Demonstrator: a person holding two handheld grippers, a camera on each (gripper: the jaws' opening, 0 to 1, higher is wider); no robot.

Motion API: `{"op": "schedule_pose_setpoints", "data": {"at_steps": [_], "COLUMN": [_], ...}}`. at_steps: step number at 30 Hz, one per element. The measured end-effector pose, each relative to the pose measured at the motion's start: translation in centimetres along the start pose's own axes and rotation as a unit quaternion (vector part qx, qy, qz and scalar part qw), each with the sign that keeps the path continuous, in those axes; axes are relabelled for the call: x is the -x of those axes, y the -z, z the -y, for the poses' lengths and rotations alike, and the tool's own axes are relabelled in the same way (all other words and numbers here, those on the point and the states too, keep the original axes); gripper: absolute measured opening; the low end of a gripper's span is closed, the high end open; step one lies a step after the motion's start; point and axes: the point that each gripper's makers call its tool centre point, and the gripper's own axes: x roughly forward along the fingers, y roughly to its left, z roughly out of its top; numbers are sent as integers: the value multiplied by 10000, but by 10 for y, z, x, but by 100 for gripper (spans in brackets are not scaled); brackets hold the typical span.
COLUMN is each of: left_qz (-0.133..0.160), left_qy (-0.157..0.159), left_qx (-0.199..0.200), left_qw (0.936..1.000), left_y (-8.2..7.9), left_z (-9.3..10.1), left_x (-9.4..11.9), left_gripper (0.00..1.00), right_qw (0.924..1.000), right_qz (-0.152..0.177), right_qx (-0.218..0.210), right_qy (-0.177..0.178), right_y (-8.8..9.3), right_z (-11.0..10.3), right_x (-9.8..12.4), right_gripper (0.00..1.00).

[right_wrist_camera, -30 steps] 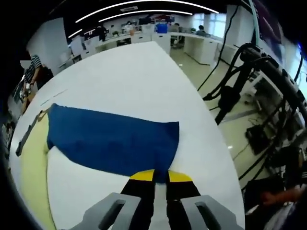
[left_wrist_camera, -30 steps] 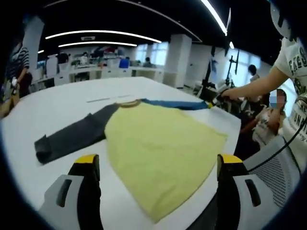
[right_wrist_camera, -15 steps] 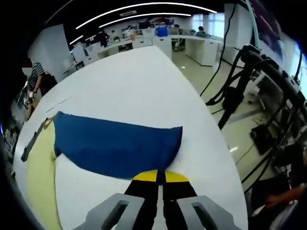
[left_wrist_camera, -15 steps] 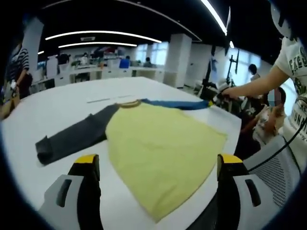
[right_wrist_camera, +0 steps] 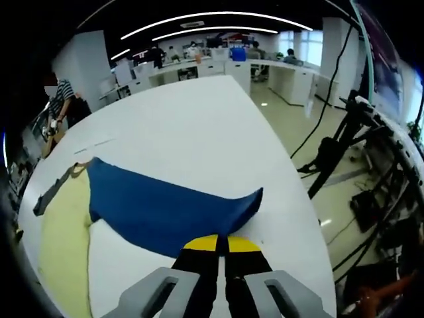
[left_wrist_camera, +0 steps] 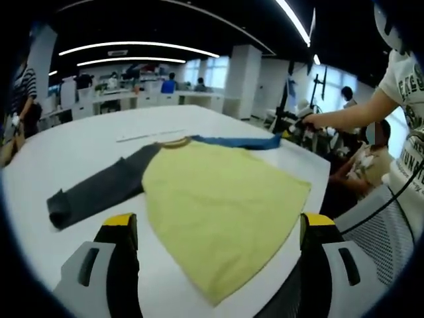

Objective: Fold the garment on the visible template until the final outline fits inside the template.

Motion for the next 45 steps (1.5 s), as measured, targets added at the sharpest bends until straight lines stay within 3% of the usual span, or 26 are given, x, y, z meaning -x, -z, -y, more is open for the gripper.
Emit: {"op": "schedule_pose_setpoints", "data": {"at_steps": [6, 16, 45], "left_qz": [2, -23, 63], "left_qy": [-8, -10, -13], "left_qx": [1, -5, -10], "left_qw": [10000, 10000, 10000], "left_y": [-1, 1, -1], "left_z": [0, -1, -1], "left_x": [1, 3, 9], "left_gripper": [99, 99, 99], "right_qw": [9996, 9976, 9920], "right_qz": [189, 419, 607], "right_qx": [90, 218, 349], "right_qy": [-204, -509, -1046], "right_y": [-10, -32, -53], "right_z": [-22, -42, -120], "right_x": [6, 3, -2], "right_gripper": [0, 0, 0]}}
